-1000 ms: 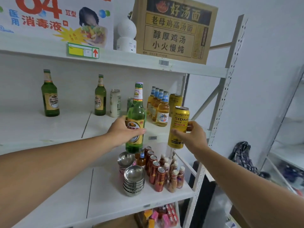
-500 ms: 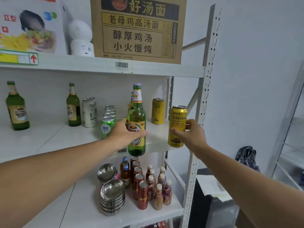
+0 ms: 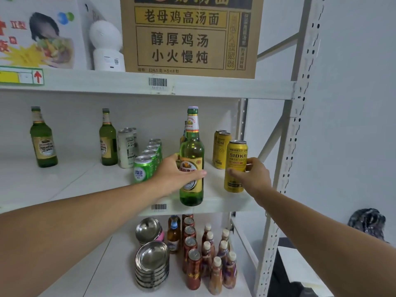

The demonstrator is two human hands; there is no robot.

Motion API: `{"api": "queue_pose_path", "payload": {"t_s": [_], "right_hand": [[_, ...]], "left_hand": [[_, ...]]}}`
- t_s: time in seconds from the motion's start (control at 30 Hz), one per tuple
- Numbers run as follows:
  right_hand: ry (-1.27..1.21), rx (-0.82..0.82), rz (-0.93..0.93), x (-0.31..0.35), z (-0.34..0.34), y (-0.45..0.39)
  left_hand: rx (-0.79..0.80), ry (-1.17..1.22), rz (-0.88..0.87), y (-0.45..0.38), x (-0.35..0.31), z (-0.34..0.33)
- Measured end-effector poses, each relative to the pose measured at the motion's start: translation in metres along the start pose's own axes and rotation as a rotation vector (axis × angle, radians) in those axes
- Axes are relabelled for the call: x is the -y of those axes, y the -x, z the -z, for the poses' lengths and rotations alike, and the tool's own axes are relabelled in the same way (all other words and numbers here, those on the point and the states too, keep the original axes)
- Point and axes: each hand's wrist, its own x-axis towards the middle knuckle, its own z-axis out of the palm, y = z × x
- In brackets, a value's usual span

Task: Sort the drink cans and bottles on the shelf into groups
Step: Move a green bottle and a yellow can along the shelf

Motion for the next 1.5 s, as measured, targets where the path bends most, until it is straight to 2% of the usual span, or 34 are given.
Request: {"api": "queue_pose_path", "payload": {"t_s": [0.43, 0.8, 1.33, 1.4, 1.5], "right_hand": [[-0.014, -0.008, -0.050, -0.030, -0.035, -0.071], [0.003, 0.045, 0.011, -0.054, -0.052, -0.132], [-0.105, 0.175, -0.008, -0.055, -0.055, -0.140], [-0.082, 0.140, -0.012, -0.053, -0.056, -0.132], [0.109, 0.018, 0.014, -0.049, -0.057, -0.110]], "left_hand": [[0.020, 0.047, 0.001, -0.030, 0.009, -0.005], [-0.075, 0.013, 0.030, -0.024, -0.002, -0.025], [-0.125, 0.010, 0.105, 0.022, 0.012, -0.026], [-0.117, 0.019, 0.109, 0.029, 0.013, -0.018], [-0.108, 0.049, 0.091, 0.043, 0.016, 0.000]]}}
